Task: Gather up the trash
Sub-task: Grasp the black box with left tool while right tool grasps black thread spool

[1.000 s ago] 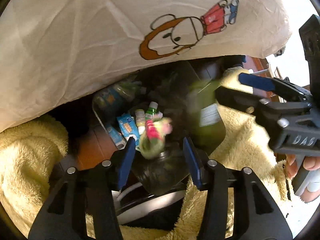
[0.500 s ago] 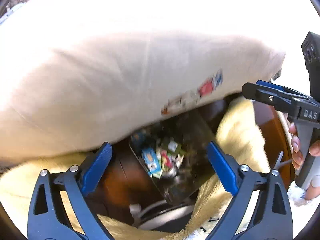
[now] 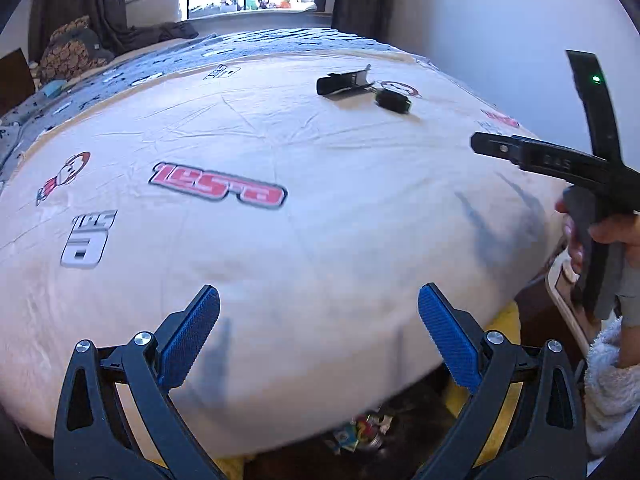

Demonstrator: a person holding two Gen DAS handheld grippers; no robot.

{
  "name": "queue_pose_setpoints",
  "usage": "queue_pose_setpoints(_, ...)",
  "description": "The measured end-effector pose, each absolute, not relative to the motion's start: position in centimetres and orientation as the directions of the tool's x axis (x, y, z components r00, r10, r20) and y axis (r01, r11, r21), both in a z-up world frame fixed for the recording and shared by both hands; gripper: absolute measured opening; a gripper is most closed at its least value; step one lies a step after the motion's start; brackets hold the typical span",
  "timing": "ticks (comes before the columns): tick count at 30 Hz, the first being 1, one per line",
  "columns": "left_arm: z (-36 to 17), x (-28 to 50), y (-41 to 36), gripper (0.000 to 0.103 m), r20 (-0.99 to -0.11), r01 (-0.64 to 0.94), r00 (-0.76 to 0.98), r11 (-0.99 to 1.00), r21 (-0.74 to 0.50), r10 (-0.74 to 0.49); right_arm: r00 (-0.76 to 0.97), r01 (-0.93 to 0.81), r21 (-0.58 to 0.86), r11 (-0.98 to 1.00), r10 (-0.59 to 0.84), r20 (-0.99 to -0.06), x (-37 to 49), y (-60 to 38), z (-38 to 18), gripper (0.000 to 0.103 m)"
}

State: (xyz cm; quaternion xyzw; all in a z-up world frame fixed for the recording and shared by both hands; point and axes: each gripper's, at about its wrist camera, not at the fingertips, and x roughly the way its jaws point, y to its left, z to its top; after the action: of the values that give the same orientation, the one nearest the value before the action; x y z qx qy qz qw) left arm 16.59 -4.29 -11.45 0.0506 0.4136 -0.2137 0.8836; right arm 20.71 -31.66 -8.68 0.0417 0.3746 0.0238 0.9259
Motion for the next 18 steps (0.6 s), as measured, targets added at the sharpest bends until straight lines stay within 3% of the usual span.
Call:
queue_pose_setpoints(4, -10.7, 20.7, -4.8, 0.094, -0.749, 0.405, 0.583, 0.912, -0.069, -0.316, 0.709, -0.031, 0.040, 0.999, 0.050, -0.703, 26.8, -31.8, -8.4, 0.099)
queue_pose_setpoints(6, -10.4, 22.9, -5.1, 0.094, -0.748, 0.385, 0.591, 0.920, -0.069, -0.303, 0.694, -0.033, 0.038, 0.999, 0.050, -0.718, 29.2, -31.7, -8.9, 0.094)
queue_pose_setpoints(8, -10.2, 24.7, -5.5, 0.094, -0.750, 0.373, 0.593, 0.926, -0.067, -0.293, 0.677, -0.035, 0.042, 0.998, 0.055, -0.734, 31.6, -31.8, -9.5, 0.081)
queue_pose_setpoints(11, -10.3, 27.2, -6.3, 0.094, -0.761, 0.371, 0.584, 0.927, -0.060, -0.283, 0.654, -0.035, 0.025, 0.999, 0.042, -0.755, 34.5, -31.7, -10.5, 0.070)
queue_pose_setpoints(16, -10.5, 30.9, -8.2, 0.094, -0.776, 0.382, 0.570, 0.924, -0.040, -0.269, 0.627, -0.054, 0.009, 0.998, 0.041, -0.778, 37.3, -31.6, -11.8, 0.065)
queue_pose_setpoints(18, -10.7, 32.1, -9.1, 0.094, -0.780, 0.385, 0.567, 0.922, -0.032, -0.264, 0.616, -0.061, 0.025, 0.998, 0.057, -0.786, 37.8, -31.7, -12.2, 0.051)
